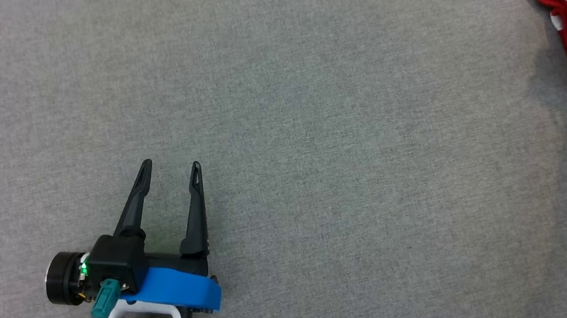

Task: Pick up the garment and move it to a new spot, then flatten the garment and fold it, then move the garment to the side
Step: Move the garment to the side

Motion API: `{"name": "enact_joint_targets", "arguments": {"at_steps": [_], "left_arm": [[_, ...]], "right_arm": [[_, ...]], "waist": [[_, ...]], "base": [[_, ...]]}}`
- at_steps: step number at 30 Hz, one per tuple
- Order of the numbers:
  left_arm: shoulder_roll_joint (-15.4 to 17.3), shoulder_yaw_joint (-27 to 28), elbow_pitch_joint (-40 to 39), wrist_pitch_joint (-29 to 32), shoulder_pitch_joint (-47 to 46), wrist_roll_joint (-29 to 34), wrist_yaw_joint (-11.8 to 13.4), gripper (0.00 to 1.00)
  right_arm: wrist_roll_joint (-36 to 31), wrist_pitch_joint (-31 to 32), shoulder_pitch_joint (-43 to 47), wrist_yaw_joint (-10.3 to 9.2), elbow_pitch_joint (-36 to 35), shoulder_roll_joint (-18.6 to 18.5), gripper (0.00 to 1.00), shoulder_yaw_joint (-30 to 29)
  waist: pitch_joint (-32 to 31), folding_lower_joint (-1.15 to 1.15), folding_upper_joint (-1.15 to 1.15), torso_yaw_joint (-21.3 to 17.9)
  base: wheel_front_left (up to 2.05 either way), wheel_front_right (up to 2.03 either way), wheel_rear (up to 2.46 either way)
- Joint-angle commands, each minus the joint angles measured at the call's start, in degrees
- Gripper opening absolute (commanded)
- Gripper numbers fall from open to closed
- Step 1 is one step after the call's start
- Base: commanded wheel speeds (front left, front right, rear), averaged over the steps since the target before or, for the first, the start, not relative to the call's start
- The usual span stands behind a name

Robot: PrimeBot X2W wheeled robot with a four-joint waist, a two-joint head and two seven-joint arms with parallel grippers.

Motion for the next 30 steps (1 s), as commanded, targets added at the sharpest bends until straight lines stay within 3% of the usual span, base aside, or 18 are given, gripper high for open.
{"name": "enact_joint_targets", "arguments": {"at_steps": [1, 9, 14, 22, 27, 30], "left_arm": [[-0.1, 0.4, 0.6, -0.5, -1.0, -0.6, -0.2, 1.0], [-0.3, 3.5, 4.3, -3.1, -0.9, -3.9, 0.4, 1.0], [-1.5, 5.7, 7.1, -4.6, 1.9, -7.1, 0.3, 1.0], [-2.3, 8.0, 11.0, -5.8, 7.4, -8.3, 1.3, 1.0], [-3.6, 8.7, 11.9, -6.0, 10.8, -8.4, 1.6, 1.0], [-4.4, 9.3, 11.6, -6.0, 12.7, -8.9, 1.4, 1.0]], "right_arm": [[1.2, -1.3, -0.7, -0.01, -0.3, 1.0, 1.0, 0.7], [2.9, -5.7, 2.4, -0.01, -2.8, 4.4, 1.0, 7.3], [2.8, -7.8, 7.3, -0.01, -4.9, 9.8, 1.0, 8.8], [4.8, -11.5, 20.5, -0.01, -8.9, 16.8, 1.0, 9.0], [5.6, -12.3, 30.2, -0.01, -13.4, 18.5, 1.0, 9.2], [10.6, -12.6, 35.6, -0.01, -16.1, 18.7, 1.0, 11.9]], "waist": [[-1.2, 0.0, 0.0, -0.4], [-6.9, 0.0, 0.0, -0.1], [-11.6, 0.0, 0.0, 1.0], [-17.7, 0.0, 0.0, 3.5], [-20.2, 0.0, 0.0, 4.6], [-21.4, 0.0, 0.0, 5.2]], "base": [[0.0, 0.0, 0.0], [0.0, 0.0, 0.0], [0.0, 0.0, 0.0], [0.0, 0.0, 0.0], [0.0, 0.0, 0.0], [0.0, 0.0, 0.0]]}}
